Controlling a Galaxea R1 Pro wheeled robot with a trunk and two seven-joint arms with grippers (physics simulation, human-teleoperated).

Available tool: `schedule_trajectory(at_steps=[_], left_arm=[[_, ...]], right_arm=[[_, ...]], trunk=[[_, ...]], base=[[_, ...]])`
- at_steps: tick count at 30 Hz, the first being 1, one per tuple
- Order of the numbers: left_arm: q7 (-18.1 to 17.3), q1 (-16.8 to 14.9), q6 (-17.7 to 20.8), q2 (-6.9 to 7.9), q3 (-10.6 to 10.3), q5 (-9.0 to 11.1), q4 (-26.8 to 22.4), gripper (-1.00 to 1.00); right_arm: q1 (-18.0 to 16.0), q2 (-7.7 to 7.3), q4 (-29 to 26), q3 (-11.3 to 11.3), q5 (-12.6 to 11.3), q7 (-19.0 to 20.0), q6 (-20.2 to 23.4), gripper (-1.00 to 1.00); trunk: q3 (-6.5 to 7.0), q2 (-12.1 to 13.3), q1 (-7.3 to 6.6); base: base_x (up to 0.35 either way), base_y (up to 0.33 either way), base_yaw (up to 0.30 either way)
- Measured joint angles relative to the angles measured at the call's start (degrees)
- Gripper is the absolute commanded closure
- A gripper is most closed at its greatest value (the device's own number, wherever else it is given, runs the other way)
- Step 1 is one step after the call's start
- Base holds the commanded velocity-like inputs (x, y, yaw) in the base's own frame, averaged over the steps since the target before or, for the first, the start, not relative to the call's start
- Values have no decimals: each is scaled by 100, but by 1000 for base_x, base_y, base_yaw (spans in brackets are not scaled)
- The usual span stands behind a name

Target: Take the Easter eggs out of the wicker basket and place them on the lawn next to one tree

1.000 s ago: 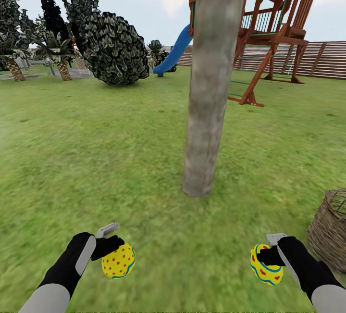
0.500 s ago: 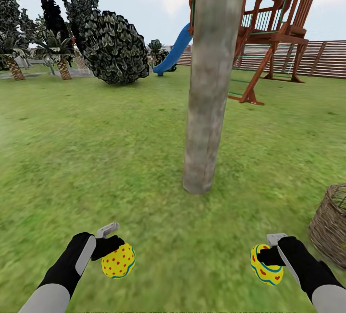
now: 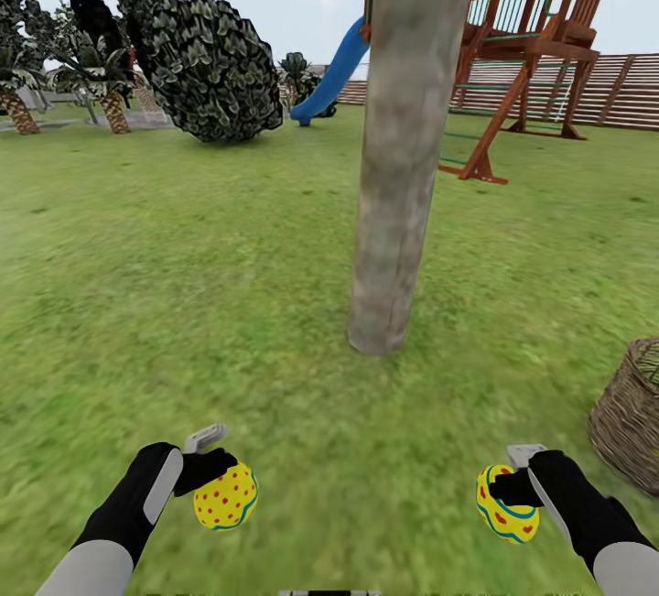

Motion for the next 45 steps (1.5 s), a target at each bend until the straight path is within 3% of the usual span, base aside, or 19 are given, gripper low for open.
schedule_trajectory(at_steps=[2,5,8,9,13,15,31,38,45], left_arm=[[-6,0,-5,0,5,8,-6,100],[-15,0,-552,8,2,-8,6,100],[-29,0,-698,21,-4,-13,14,100],[-44,-1,-686,79,4,-20,5,100],[-77,-1,-655,597,37,-12,0,100],[-86,0,-598,711,32,12,7,100],[-86,0,-552,686,-10,18,14,100],[-72,0,-547,650,-9,15,2,100],[-47,0,-547,518,-9,8,9,100]], right_arm=[[0,0,0,0,0,0,2,100],[0,0,0,0,0,-2,0,100],[0,-2,0,0,1,-2,0,100],[0,-9,0,0,1,-1,1,100],[0,-26,0,0,-1,15,2,100],[0,-32,0,-7,1,17,3,100],[0,-40,0,-8,-8,27,3,100],[0,-35,0,-8,-7,27,3,100],[0,-35,0,-8,-8,27,3,100]], trunk=[[-1,0,0],[0,-1,-3],[0,-1,-3],[-1,-1,-2],[0,-1,-4],[0,-1,-4],[0,-1,-4],[-1,0,0],[-155,-9,18]], base=[[0,0,0],[230,0,0],[276,0,0],[190,0,0],[294,0,0],[332,0,0],[331,0,0],[47,0,0],[0,0,0]])
